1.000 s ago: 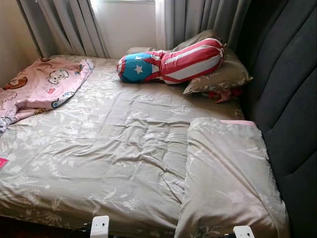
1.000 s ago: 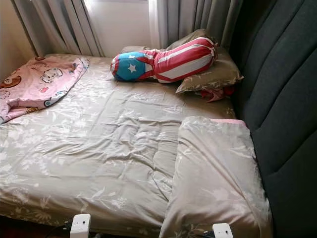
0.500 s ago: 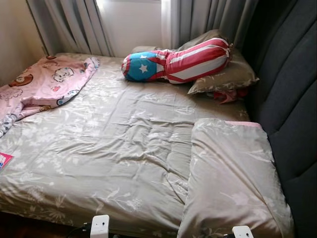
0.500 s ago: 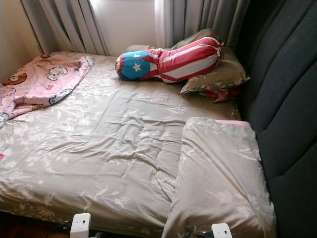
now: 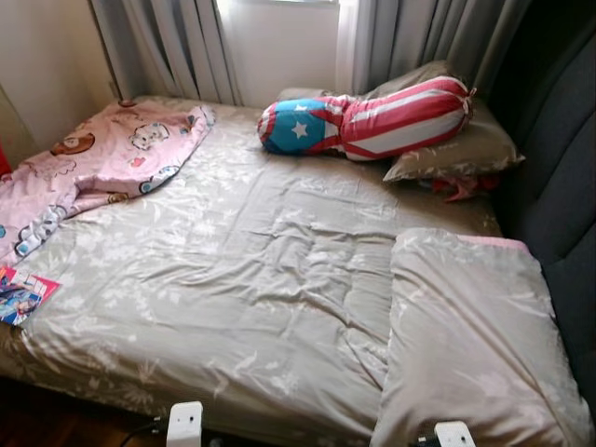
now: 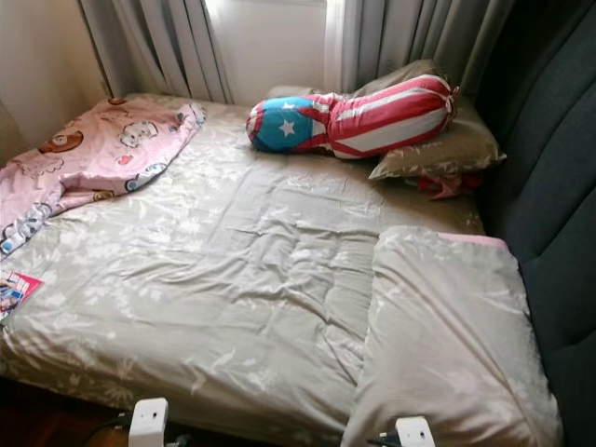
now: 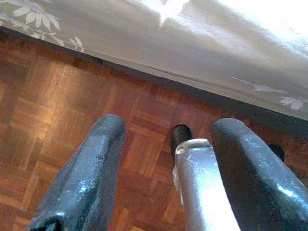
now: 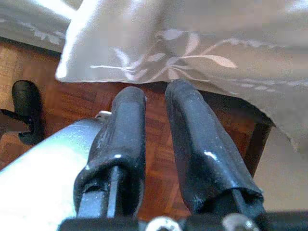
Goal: Clean up the room
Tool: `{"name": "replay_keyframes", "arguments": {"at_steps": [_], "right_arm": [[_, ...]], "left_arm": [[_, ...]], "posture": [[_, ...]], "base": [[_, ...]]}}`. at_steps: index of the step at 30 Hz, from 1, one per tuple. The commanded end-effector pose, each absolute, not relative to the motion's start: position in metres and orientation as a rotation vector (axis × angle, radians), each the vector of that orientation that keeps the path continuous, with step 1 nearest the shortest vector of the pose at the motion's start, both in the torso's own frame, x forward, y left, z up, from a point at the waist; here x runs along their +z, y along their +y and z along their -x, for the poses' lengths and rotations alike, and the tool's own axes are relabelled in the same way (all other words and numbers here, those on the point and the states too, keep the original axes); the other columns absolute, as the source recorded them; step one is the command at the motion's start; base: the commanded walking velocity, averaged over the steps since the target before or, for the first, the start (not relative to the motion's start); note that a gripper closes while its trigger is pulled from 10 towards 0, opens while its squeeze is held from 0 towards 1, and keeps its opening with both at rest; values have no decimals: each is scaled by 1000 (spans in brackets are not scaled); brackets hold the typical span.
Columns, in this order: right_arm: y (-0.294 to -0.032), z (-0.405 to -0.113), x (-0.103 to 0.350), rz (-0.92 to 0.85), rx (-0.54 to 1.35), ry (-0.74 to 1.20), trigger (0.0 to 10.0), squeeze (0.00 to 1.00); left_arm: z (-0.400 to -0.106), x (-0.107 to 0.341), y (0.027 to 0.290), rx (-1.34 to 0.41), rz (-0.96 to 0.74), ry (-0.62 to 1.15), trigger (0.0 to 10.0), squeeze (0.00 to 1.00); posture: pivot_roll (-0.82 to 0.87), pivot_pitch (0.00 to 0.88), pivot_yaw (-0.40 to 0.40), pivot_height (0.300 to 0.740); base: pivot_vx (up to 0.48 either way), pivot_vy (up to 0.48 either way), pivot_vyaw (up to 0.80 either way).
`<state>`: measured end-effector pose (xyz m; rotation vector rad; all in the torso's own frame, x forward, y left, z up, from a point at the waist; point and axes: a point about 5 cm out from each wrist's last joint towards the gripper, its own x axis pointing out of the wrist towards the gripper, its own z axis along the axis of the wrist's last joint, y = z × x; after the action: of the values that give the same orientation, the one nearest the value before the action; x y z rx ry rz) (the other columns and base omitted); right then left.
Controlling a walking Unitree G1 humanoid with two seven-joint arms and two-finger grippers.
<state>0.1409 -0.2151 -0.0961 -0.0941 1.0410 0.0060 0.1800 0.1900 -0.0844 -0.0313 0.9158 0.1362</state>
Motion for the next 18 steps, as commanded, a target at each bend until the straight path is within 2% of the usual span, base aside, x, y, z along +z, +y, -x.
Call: {"name": "replay_keyframes", "arguments": {"at_steps": [1, 18], "right_arm": [[-215, -142, -96, 94, 6, 1038, 10000, 0], [-213, -142, -96, 84, 6, 1037, 10000, 0]], "left_arm": [[-177, -86, 191, 131, 24, 932, 10000, 0], [-178, -85, 194, 127, 15, 930, 10000, 0]], "posture": [[-68, 0, -21, 740], [-70, 0, -9, 740]], "base": [[0, 341, 0], [0, 338, 0]]}}
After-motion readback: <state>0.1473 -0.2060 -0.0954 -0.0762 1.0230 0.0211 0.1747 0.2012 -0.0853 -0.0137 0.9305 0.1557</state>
